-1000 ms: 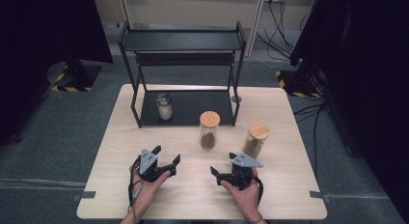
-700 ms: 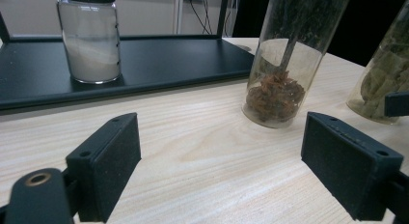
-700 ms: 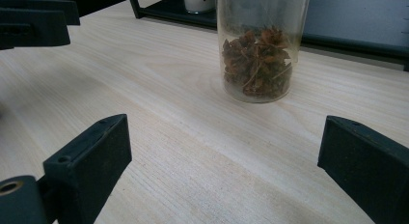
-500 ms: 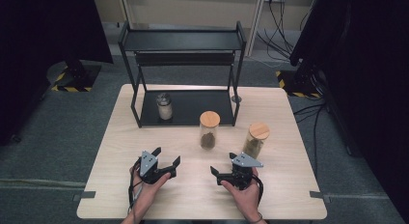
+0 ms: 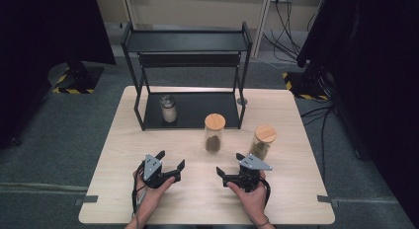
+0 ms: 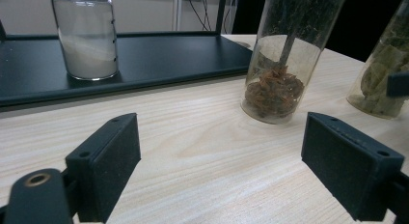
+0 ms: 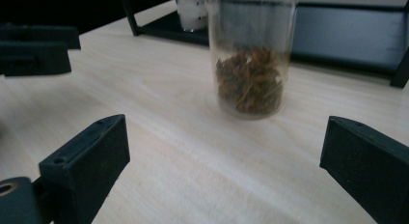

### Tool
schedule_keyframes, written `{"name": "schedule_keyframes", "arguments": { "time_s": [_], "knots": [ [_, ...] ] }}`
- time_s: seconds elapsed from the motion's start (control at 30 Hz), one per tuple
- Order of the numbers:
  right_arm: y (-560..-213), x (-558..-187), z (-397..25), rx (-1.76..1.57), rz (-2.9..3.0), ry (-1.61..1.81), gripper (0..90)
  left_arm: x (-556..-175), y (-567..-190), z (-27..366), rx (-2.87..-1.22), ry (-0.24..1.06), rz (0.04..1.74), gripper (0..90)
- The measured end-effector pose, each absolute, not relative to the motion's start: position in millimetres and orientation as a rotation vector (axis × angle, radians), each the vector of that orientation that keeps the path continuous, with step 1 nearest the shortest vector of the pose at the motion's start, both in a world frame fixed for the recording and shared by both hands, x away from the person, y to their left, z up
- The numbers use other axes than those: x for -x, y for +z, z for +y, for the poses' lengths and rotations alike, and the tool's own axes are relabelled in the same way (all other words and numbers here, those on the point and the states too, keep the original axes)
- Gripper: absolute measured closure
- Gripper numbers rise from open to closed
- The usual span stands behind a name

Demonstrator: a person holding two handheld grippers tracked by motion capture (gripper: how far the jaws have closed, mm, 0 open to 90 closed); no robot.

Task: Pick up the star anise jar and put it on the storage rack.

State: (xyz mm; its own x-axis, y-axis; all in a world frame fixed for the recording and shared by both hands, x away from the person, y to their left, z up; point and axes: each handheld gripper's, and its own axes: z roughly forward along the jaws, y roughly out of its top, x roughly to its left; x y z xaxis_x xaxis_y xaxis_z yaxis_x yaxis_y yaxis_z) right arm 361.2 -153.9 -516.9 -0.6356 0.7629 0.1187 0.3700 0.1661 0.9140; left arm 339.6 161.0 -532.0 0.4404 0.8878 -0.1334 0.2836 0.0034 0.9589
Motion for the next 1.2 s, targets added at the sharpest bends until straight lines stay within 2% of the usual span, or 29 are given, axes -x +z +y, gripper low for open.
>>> {"name": "schedule_keyframes", "arguments": {
  "time_s": [0.67, 1.2],
  "knots": [
    [-478, -401, -119, -1.02, 1.962, 1.455, 10.5, -339, -532, 159, -1.555, 0.665, 1.06, 13.1],
    [-474, -434, -104, -1.038, 1.933, 1.415, 14.7, -338, -532, 159, -1.557, 0.666, 1.058, 13.1]
  ]
}}
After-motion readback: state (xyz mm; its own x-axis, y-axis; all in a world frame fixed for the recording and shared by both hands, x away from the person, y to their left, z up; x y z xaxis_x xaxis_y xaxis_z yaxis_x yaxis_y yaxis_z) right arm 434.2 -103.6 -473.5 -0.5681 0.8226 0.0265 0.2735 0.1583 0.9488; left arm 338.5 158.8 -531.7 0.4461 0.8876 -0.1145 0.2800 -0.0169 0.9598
